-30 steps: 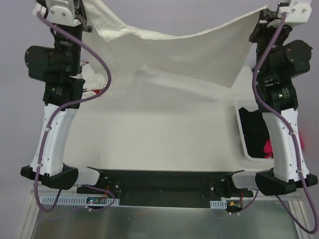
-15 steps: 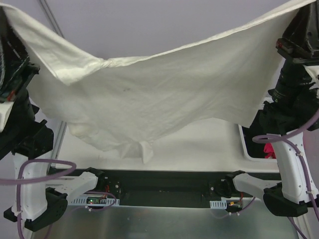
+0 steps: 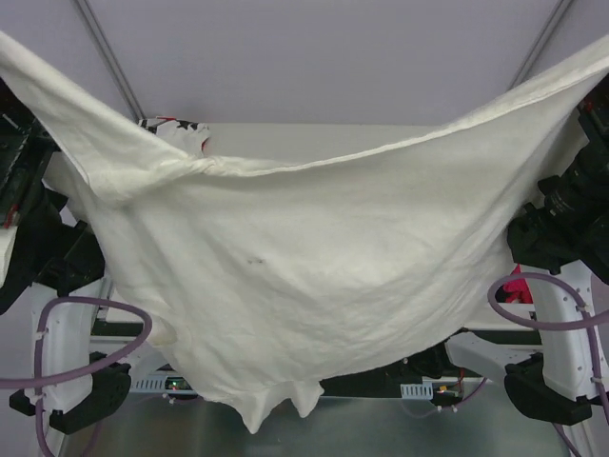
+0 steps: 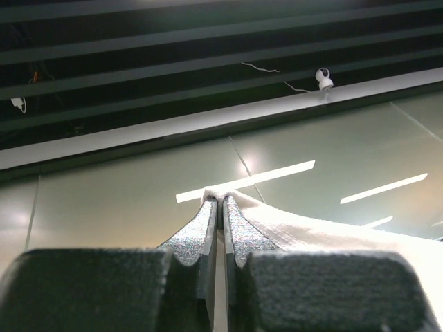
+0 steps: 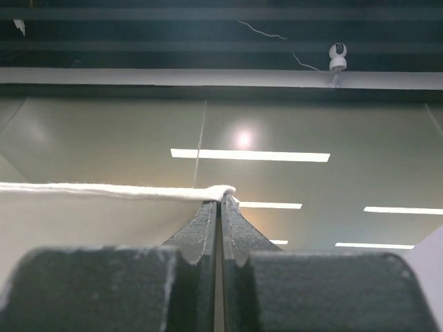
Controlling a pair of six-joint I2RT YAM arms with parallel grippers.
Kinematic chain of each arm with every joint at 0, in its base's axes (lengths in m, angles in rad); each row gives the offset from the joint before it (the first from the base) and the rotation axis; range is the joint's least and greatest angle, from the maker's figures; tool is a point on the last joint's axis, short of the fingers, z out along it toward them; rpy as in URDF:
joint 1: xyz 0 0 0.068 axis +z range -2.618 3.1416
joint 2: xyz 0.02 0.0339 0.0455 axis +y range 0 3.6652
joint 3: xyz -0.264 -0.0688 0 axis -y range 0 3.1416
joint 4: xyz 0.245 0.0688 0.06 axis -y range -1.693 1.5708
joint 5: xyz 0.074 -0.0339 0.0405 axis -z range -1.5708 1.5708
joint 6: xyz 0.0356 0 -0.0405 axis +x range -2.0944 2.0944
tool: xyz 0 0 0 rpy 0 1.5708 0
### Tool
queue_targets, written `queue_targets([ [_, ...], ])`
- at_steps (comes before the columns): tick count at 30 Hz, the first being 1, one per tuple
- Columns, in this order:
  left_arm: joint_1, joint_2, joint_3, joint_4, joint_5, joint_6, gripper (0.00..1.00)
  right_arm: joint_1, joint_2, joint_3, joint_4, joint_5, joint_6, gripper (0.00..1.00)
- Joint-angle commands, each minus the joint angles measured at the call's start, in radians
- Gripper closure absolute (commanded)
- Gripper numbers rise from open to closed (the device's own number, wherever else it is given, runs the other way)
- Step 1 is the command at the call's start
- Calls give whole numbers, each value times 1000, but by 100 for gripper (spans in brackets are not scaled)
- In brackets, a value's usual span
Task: Fold and stack the t-shirts
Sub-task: Flatten out the tshirt
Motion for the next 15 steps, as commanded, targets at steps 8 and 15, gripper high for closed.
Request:
queue_targets([
  [8,-9,379,128,109,-109,169,100,2,349,209,26,-12,-170,99],
  [15,-9,475,212,89,-56,160,100,-50,461,318,18,-3,-47,99],
])
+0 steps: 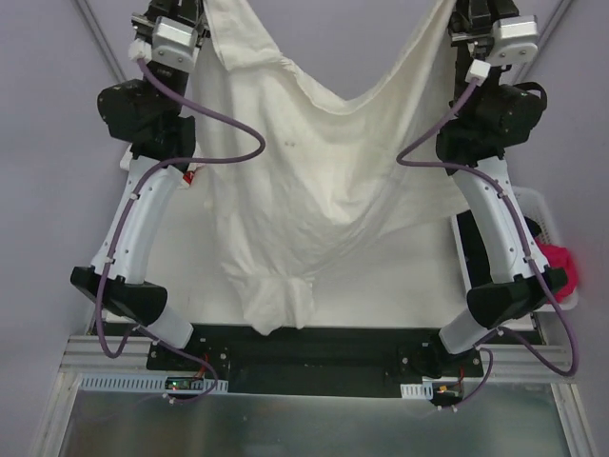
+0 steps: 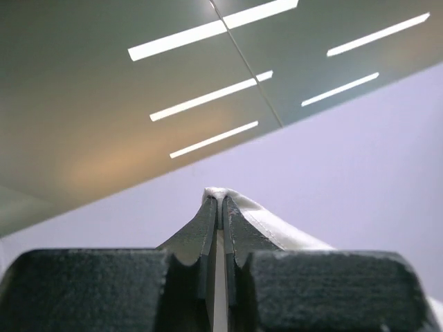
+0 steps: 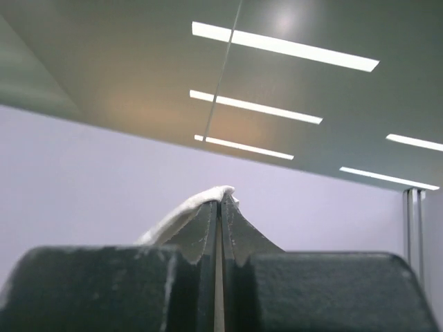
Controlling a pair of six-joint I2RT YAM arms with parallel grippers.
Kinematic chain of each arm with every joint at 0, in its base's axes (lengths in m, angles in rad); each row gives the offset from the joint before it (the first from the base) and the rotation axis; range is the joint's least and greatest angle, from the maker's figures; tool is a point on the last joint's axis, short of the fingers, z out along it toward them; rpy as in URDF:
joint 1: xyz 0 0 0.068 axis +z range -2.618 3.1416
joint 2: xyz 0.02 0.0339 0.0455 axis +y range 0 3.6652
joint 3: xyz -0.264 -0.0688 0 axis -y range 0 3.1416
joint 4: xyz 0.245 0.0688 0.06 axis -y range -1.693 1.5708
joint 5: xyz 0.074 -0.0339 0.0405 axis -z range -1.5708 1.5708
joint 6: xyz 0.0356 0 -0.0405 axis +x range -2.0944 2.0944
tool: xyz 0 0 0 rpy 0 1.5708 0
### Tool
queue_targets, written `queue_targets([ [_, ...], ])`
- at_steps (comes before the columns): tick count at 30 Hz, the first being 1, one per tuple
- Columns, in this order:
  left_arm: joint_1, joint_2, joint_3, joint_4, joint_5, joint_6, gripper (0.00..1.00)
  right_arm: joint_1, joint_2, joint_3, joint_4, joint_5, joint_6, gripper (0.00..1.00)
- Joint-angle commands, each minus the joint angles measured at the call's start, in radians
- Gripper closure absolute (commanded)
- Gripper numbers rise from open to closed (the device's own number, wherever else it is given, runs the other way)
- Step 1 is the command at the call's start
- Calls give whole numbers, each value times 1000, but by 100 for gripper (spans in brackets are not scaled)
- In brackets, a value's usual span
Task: Fold and stack the t-shirts
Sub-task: Flatten out the tshirt
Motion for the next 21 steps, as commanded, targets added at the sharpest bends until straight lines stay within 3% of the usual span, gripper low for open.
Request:
queue_targets([
  [1,-9,-41,79,64,16,27,100,-33,-21,86,47,9,62,99],
  [6,-12,-107,39,25,25,22,100,-24,-94,23,19,6,52,99],
  [14,-93,-251,16,-65,22,74,100,116,-257,-17,-85,-5,-134,99],
  [21,-128,-313,13,-128,13,99,100,206,-343,-48,-120,0,-179,99],
])
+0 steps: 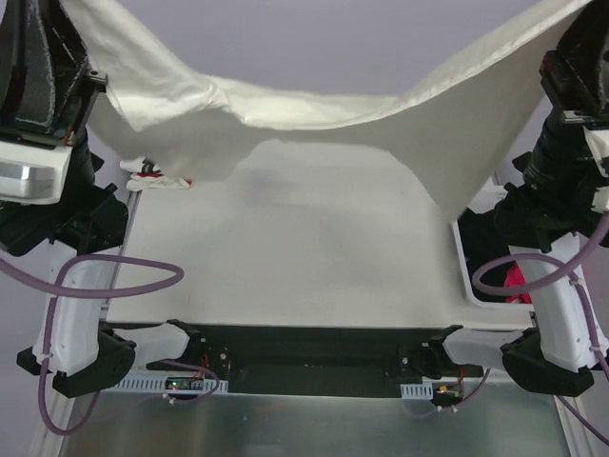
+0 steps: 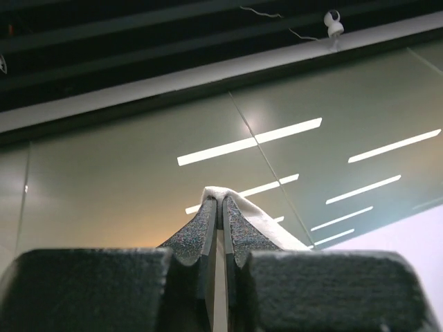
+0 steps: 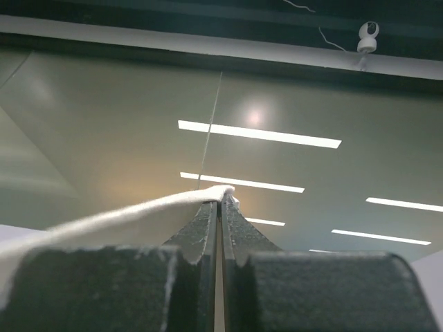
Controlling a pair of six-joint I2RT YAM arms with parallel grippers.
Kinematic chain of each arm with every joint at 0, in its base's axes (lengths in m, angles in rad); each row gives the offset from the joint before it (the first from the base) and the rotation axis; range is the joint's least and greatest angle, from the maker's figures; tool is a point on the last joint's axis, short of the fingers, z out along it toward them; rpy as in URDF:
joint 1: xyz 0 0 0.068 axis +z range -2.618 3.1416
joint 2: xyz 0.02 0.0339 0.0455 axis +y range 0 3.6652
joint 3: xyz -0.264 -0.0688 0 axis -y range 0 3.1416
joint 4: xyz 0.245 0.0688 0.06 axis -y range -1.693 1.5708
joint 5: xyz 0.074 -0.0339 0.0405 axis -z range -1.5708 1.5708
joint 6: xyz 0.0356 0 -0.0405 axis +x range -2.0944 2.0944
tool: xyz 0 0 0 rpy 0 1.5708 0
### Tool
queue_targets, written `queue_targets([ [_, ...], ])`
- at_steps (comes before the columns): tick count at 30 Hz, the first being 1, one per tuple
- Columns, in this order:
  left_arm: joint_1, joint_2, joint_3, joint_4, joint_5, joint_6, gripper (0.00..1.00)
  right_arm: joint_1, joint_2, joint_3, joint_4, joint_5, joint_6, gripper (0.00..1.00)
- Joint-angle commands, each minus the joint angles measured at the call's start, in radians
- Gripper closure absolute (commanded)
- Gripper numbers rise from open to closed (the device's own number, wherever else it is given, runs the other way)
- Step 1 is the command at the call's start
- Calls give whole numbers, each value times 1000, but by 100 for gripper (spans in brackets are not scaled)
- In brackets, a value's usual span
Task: Fold and stack the t-shirts
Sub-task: Flatten out the tshirt
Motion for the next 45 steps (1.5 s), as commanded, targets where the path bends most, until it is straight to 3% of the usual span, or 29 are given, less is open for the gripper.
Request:
queue_targets([
  [1,-17,-9,11,-18,-10,49,100,29,-36,-16,-3,0,-53,99],
  [12,-14,203,38,63,-73,140,100,-23,161,-7,111,29,-140,99],
  [16,25,333,109,103,-52,58,100,-162,267,40,174,77,116,99],
  [22,118,379,130,114,-41,-73,100,-317,312,56,163,127,313,99],
  [31,111,261,63,85,-36,-69,100,-281,179,-15,122,96,258,99],
  [38,22,68,-29,13,-30,22,100,-99,-11,-138,79,61,65,99],
  [45,12,-87,-127,-30,-39,17,100,-9,-159,-207,21,70,42,99],
])
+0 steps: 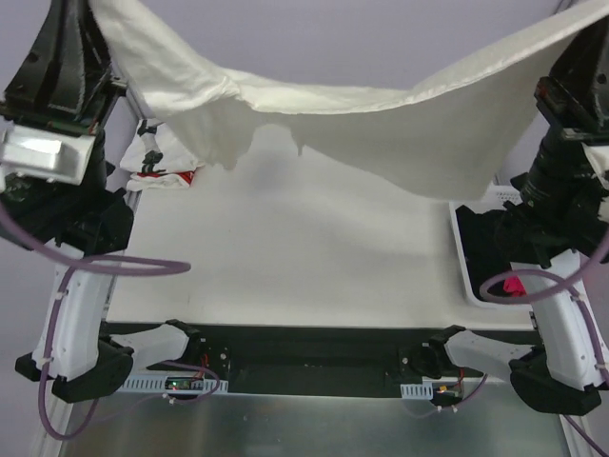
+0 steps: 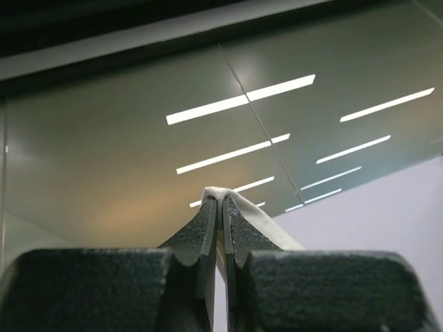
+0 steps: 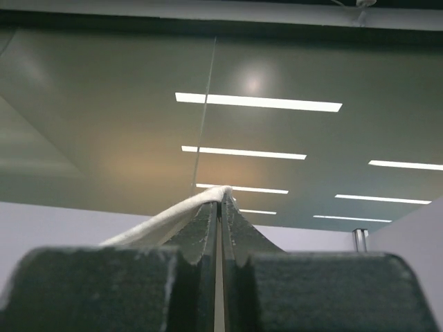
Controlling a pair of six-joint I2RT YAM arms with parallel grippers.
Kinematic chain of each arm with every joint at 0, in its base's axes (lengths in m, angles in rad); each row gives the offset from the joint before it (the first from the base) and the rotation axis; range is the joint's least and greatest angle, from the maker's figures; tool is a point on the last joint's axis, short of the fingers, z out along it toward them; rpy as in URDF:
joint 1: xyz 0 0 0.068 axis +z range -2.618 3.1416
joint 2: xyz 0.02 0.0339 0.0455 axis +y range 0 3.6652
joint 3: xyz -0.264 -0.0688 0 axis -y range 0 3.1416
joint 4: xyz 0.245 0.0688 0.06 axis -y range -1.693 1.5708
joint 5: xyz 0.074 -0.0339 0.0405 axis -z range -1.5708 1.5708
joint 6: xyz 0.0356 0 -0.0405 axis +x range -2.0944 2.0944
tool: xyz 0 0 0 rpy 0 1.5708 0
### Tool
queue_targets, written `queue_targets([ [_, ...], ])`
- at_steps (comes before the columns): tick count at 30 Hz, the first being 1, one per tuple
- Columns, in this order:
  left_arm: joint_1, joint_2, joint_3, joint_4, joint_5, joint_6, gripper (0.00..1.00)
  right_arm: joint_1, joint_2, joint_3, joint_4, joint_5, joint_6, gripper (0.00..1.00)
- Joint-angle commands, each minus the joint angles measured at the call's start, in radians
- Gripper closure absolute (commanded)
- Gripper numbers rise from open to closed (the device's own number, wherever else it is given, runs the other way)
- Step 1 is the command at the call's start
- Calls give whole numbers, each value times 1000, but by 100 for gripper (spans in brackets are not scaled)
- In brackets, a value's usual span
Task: Fold and stack the t-shirts
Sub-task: Flatten out the tshirt
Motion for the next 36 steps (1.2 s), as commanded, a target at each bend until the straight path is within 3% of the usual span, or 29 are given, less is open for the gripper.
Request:
queue_targets([
  [1,-6,-73,-32,8,-6,11,100,38,-69,-22,-7,-6,-37,99],
  [10,-6,-96,-29,-23,-15,0,100,46,-71,-47,2,17,-27,99],
  [18,-6,63,-77,107,-70,60,100,43,82,-73,128,25,-125,99],
  [21,0,175,-46,160,-85,110,100,38,211,-18,163,13,-190,99],
  [25,44,332,60,183,-27,108,100,11,435,214,170,3,-250,99],
  [29,119,422,245,186,19,-41,100,-74,526,357,113,-43,-23,99],
  [31,126,420,288,154,81,-57,89,-83,515,378,65,-43,-23,80],
  [33,121,387,324,127,102,-60,82,-83,460,355,55,-44,-46,80],
  [36,63,320,348,62,109,4,85,-71,349,285,53,-12,-67,81],
])
